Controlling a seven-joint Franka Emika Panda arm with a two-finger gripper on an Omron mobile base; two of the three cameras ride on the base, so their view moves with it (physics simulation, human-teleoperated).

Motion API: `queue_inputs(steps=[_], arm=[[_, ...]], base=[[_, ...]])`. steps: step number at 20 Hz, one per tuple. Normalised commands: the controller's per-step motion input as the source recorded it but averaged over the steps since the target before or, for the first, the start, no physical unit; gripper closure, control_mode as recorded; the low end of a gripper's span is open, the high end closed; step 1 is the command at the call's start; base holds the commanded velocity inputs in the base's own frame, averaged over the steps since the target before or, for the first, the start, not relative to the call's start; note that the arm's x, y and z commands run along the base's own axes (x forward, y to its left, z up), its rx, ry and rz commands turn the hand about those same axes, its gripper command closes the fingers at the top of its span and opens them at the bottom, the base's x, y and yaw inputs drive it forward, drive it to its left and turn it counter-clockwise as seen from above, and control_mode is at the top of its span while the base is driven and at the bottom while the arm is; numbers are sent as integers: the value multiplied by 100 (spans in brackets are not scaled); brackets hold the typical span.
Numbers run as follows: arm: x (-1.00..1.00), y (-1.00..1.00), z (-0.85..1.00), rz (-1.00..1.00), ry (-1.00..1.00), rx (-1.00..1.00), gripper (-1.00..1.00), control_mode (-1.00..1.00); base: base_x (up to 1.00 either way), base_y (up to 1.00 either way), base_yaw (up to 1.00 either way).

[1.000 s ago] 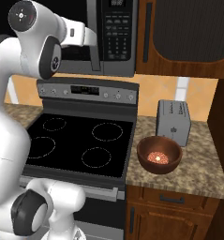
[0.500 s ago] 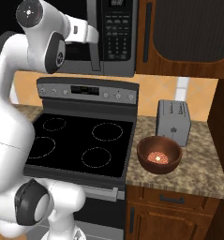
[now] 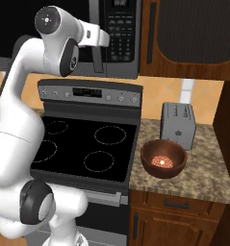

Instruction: Open the microwave, place the bowl with waffle inside the microwave, then close the microwave door and turn it on.

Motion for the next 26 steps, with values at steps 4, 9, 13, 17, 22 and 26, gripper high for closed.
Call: queue_inputs(steps=[4, 9, 13, 17, 22, 26], arm=[[28, 0, -1, 0, 0, 1, -100, -100], [33, 0, 0, 1, 0, 1, -100, -100], [46, 1, 0, 2, 0, 0, -100, -100], [49, 0, 0, 4, 0, 1, -100, -100], [52, 0, 0, 5, 0, 0, -100, -100], [47, 0, 0, 6, 0, 0, -100, -100]], base=[[0, 0, 0], [0, 0, 0], [0, 0, 0], [0, 0, 0], [0, 0, 0], [0, 0, 0]])
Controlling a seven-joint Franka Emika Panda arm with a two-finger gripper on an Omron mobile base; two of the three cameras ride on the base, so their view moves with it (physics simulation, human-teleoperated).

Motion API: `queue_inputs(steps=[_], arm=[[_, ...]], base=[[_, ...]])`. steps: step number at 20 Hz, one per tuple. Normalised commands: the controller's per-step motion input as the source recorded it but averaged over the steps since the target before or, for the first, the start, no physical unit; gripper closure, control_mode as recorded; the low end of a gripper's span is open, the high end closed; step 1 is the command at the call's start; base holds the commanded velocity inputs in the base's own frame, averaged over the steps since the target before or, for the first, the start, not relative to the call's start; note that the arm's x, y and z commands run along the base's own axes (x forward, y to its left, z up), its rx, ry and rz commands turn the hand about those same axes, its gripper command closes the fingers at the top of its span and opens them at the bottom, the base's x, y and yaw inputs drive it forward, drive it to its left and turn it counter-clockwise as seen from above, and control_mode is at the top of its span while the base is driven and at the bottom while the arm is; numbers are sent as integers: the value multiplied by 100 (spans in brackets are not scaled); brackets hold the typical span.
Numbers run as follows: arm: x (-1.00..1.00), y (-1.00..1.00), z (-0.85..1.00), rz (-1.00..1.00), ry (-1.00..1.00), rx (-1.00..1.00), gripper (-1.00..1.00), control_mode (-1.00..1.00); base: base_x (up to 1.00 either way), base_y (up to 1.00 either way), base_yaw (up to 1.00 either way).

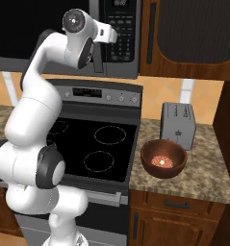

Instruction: Open the microwave, place the bowl with waffle inside the microwave, then close the microwave door and turn it on.

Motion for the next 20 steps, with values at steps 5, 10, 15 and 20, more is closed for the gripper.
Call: queue_inputs(steps=[5, 10, 15, 20], arm=[[45, 12, -12, 6, 0, 0, -100, -100], [15, 37, -20, 10, 0, 0, 100, -100], [-42, 25, -5, 21, -2, 0, 100, -100], [-100, 17, 0, 15, -4, 2, 100, -100]], base=[[0, 0, 0], [0, 0, 0], [0, 0, 0], [0, 0, 0]])
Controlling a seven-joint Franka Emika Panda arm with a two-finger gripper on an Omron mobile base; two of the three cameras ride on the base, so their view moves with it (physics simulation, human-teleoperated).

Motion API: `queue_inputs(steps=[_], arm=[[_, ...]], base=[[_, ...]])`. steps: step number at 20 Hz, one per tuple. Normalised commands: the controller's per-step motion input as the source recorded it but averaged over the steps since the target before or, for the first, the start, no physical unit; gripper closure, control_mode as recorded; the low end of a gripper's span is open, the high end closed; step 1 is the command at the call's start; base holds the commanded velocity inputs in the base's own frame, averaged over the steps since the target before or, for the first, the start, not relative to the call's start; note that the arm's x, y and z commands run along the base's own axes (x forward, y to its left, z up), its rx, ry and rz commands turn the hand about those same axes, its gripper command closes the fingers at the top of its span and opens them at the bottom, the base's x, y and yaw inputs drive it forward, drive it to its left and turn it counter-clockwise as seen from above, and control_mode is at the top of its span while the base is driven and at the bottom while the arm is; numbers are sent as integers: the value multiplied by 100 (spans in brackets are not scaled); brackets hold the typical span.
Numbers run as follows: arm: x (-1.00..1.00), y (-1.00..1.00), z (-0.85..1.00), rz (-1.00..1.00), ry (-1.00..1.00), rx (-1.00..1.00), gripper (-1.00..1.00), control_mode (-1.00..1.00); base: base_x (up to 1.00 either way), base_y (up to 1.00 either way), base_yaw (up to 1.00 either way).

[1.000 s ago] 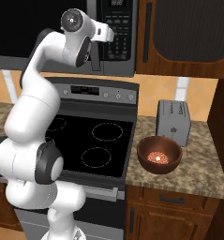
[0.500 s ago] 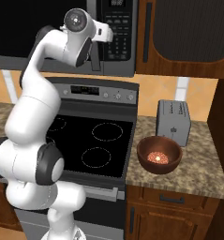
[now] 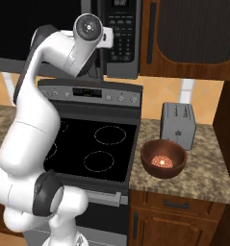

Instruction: Open the microwave, place the bowl with waffle inside the microwave, then close the microwave door and turn it on.

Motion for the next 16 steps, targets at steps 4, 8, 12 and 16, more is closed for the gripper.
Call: queue_inputs(steps=[4, 8, 12, 16], arm=[[-100, 21, -6, 10, -5, 4, 100, -100], [-100, 18, -20, 10, -11, 6, 100, -100], [-100, 29, -26, 10, -2, 2, 100, -100], [-97, 34, -22, 13, 2, 0, -100, -100]], base=[[0, 0, 0], [0, 0, 0], [0, 0, 0], [0, 0, 0]])
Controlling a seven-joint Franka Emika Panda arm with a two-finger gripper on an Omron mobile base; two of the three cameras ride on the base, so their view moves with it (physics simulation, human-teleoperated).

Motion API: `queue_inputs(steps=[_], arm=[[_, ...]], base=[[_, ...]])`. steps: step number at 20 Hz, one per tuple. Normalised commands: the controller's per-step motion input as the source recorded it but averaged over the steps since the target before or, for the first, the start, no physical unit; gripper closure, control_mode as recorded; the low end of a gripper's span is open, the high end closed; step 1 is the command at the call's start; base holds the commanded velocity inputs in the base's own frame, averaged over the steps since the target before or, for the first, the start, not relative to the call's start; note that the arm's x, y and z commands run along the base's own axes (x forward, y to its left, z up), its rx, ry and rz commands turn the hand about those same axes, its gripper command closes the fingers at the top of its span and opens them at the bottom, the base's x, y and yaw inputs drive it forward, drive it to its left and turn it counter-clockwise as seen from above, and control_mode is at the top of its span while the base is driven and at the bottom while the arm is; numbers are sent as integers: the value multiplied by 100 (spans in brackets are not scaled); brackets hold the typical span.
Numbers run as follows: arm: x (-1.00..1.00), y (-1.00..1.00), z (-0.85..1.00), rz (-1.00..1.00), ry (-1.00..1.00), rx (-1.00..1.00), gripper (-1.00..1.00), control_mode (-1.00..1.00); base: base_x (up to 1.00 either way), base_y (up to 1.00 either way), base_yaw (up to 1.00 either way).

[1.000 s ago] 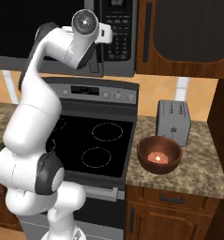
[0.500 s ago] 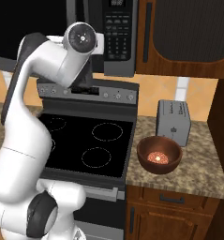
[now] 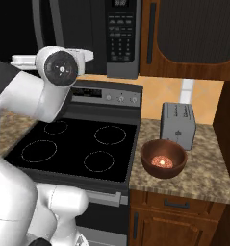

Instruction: Open the microwave, place the bowl with waffle inside the microwave, then close the microwave door and turn it on.

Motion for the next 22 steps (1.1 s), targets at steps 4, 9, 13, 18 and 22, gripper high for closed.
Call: queue_inputs(steps=[4, 9, 13, 18, 22], arm=[[-32, -60, -14, 7, 10, 18, -100, -100], [-1, -100, -3, 8, 14, 31, -100, -100], [41, -52, -3, 13, 24, 21, -100, -100], [69, -4, -18, 10, 29, 14, -100, -100], [81, 14, -30, 12, 30, 11, -100, -100]], base=[[0, 0, 0], [0, 0, 0], [0, 0, 0], [0, 0, 0], [0, 0, 0]])
